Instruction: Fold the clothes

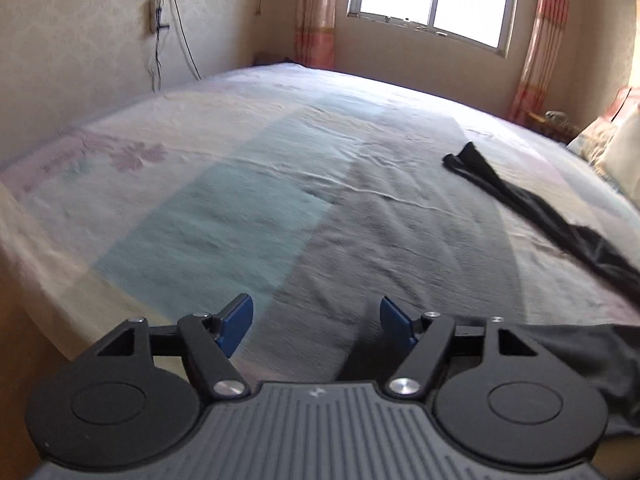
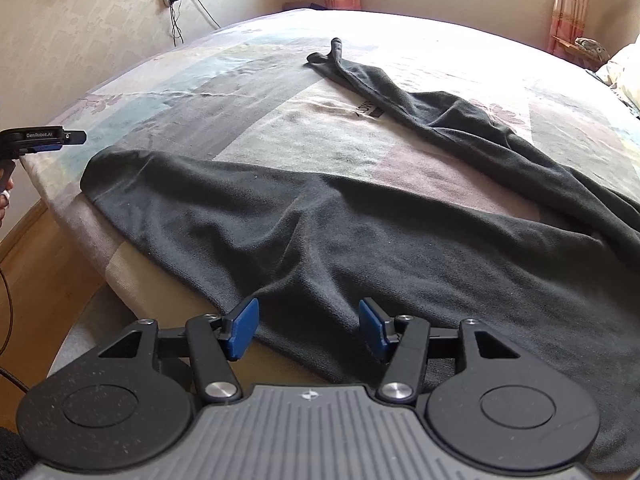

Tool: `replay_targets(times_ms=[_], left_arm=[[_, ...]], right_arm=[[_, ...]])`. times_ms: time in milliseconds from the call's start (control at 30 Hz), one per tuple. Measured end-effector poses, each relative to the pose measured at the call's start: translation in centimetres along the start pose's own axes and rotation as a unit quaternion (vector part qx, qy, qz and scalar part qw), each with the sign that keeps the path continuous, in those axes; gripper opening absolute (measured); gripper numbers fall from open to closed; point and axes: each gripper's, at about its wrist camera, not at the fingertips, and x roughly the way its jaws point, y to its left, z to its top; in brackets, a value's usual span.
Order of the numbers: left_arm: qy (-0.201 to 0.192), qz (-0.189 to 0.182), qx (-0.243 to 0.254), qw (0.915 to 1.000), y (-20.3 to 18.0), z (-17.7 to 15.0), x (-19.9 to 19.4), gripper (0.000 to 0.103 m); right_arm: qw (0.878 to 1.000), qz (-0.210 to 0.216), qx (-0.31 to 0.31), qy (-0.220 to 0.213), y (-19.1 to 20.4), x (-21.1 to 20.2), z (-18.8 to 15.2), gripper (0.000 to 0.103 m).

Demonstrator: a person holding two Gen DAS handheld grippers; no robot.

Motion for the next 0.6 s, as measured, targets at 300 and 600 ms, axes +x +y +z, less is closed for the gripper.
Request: replay_targets(times_ms=[300, 600], left_arm=[[0.026, -0.124, -0.249, 0.9601, 3.2, -6.2, 0.0, 0.076], [0.027, -0.178, -0.328, 0.9274, 5.4, -5.6, 3.0, 0.079]], right_arm=[[1.0, 0.0, -0.004, 0.014, 0.3, 1.0, 0.3, 0.061], [1.0, 0.01, -0.006, 0.016, 0.9, 1.7, 0.5, 0.062]])
